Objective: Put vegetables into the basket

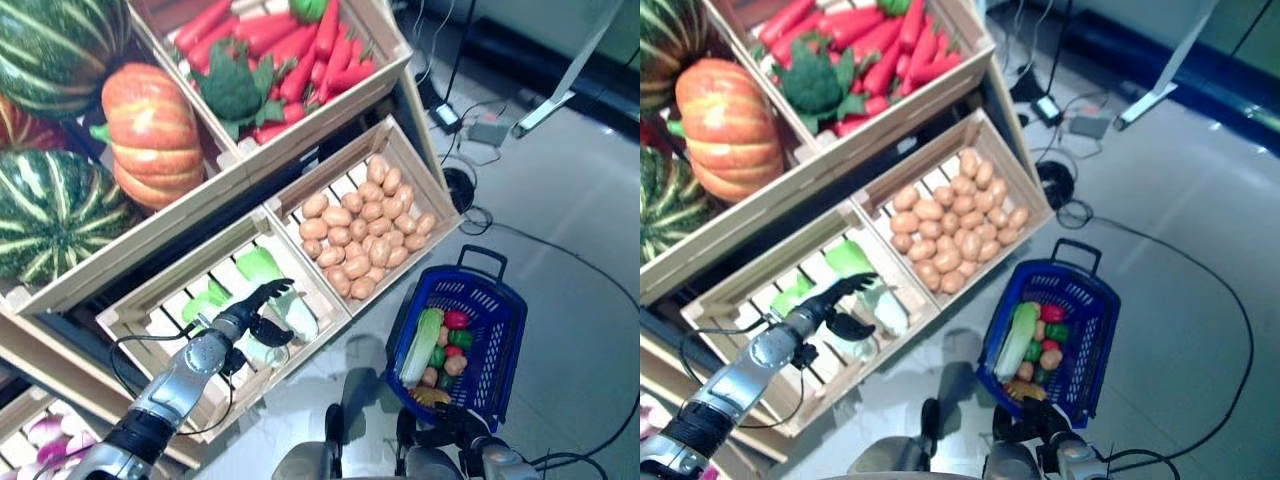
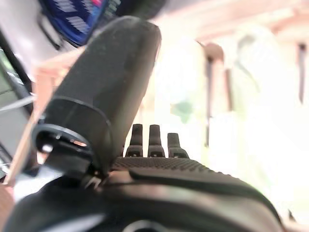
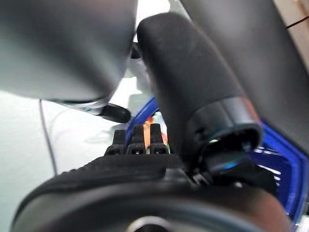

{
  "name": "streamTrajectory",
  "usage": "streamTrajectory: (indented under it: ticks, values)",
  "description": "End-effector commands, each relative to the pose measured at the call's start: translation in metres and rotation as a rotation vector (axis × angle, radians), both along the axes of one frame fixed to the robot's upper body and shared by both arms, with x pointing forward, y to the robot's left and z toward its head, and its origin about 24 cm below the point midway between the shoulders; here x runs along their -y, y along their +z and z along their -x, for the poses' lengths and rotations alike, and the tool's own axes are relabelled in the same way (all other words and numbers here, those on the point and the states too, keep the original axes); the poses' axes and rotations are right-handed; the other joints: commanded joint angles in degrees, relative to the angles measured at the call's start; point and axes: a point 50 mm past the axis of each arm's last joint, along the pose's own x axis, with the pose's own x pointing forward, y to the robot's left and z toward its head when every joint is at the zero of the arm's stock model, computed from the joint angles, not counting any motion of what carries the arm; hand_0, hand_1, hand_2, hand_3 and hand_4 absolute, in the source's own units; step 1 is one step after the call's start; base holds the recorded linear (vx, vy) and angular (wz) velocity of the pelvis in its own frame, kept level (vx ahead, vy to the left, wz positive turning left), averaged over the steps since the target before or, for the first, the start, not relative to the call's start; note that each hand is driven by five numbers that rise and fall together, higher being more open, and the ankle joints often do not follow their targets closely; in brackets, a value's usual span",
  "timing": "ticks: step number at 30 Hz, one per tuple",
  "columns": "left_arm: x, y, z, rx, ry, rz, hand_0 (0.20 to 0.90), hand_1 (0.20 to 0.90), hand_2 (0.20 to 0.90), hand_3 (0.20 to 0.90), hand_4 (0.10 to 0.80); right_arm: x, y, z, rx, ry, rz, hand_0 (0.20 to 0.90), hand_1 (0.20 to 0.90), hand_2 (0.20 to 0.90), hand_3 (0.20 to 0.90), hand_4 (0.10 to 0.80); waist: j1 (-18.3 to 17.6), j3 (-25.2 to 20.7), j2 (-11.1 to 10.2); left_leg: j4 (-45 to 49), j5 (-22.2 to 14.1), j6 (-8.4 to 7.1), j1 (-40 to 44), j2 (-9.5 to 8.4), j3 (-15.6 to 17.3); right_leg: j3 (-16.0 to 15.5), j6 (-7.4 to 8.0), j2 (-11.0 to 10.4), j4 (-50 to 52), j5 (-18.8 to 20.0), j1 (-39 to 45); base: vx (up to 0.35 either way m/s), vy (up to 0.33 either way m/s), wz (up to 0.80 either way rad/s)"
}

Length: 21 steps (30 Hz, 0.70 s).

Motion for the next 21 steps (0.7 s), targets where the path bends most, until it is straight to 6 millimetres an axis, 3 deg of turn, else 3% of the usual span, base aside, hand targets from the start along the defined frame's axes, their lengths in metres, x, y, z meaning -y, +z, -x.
streamTrajectory:
  ticks: [1,6,7,10,16,17,21]
  values:
    - [0.002,0.081,-0.027,0.488,-0.090,-0.278,0.900,0.900,0.900,0.900,0.800,0.000,0.018,-0.030,0.163,0.002,-0.020,0.900,0.900,0.900,0.900,0.800,-0.29,2.64,-0.23,8.48,-3.10,-2.31,-8.16,-1.98,-2.28,0.09,-1.96,-0.42,10.37,-3.00,-6.98,-0.146,-0.046,0.20]
    - [0.002,0.102,-0.030,0.723,-0.129,-0.570,0.900,0.900,0.900,0.900,0.800,0.006,0.028,-0.047,0.216,-0.016,-0.003,0.900,0.900,0.900,0.900,0.800,0.14,5.65,0.02,13.68,-3.38,-2.71,-14.17,-2.58,-3.14,-0.72,-3.01,-0.71,14.72,-4.10,-12.10,-0.115,-0.033,0.15]
    - [0.001,0.113,-0.032,0.831,-0.146,-0.666,0.900,0.900,0.900,0.900,0.800,0.008,0.034,-0.056,0.245,-0.008,0.004,0.900,0.900,0.900,0.900,0.800,-0.01,6.93,-0.02,15.73,-3.70,-2.65,-16.36,-2.70,-2.64,-0.84,-3.16,-1.01,16.68,-4.25,-14.54,-0.140,-0.017,0.01]
    - [-0.003,0.126,-0.035,0.953,-0.149,-0.768,0.900,0.900,0.900,0.900,0.800,0.012,0.043,-0.069,0.286,-0.002,0.007,0.900,0.900,0.900,0.900,0.800,-0.20,8.55,-0.06,19.25,-4.32,-2.62,-20.05,-2.77,-2.41,-0.57,-3.34,-1.38,20.40,-4.74,-18.48,-0.118,0.001,0.07]
    - [-0.007,0.115,-0.045,0.978,-0.189,-0.900,0.900,0.900,0.900,0.900,0.800,0.018,0.064,-0.096,0.363,-0.030,0.016,0.900,0.900,0.900,0.900,0.800,-0.94,10.96,0.15,23.43,-4.82,-2.88,-25.72,-2.42,-1.09,0.69,-3.16,-1.68,25.89,-5.43,-25.13,-0.108,0.047,0.02]
    - [-0.009,0.113,-0.048,0.973,-0.184,-0.955,0.900,0.900,0.900,0.900,0.800,0.018,0.073,-0.108,0.395,-0.017,0.017,0.900,0.900,0.900,0.900,0.800,-1.13,11.83,0.20,23.84,-4.77,-2.62,-27.40,-2.38,-0.66,1.58,-3.01,-1.44,27.27,-5.46,-27.65,-0.123,0.055,-0.06]
    - [-0.013,0.112,-0.054,0.954,-0.179,-1.012,0.900,0.900,0.900,0.900,0.800,0.018,0.081,-0.119,0.407,0.025,0.045,0.900,0.900,0.900,0.900,0.800,-1.70,11.96,0.30,24.85,-4.82,-2.49,-29.98,-2.34,0.19,2.52,-2.77,-1.34,29.61,-5.78,-31.14,-0.091,0.093,-0.11]
